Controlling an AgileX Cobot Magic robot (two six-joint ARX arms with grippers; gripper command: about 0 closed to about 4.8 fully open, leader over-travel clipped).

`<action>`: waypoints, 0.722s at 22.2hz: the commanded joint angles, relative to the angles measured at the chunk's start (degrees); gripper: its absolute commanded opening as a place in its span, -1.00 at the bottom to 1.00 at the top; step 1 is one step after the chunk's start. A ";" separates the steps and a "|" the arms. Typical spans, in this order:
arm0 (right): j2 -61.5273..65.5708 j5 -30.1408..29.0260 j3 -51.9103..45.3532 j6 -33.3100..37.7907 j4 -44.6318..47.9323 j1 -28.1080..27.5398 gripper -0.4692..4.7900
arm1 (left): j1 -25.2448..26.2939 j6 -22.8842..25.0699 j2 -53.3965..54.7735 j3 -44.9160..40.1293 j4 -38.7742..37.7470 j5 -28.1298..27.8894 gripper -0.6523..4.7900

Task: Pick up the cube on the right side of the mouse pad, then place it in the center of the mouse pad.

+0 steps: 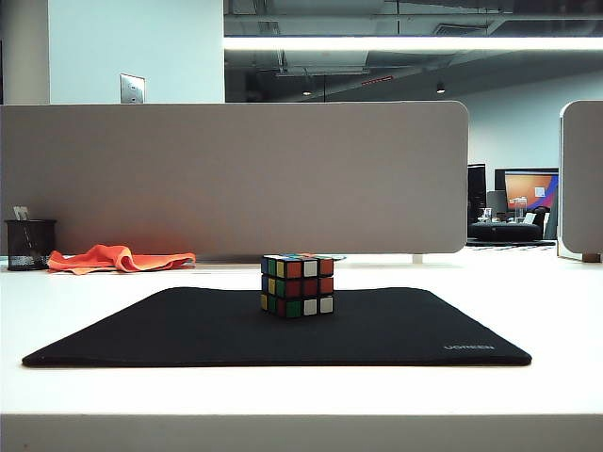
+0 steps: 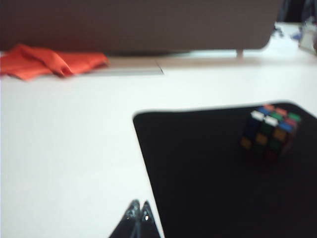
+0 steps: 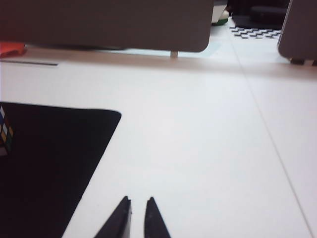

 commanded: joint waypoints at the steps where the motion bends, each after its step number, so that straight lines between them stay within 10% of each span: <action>1: -0.13 -0.17 0.26 0.15 -0.33 -0.02 -0.62 | 0.02 0.02 0.02 0.22 -2.36 1.88 -0.78; 16: -0.13 -0.37 0.26 0.15 -0.37 -0.04 -0.62 | 0.02 0.04 0.02 0.22 -3.06 1.84 -0.78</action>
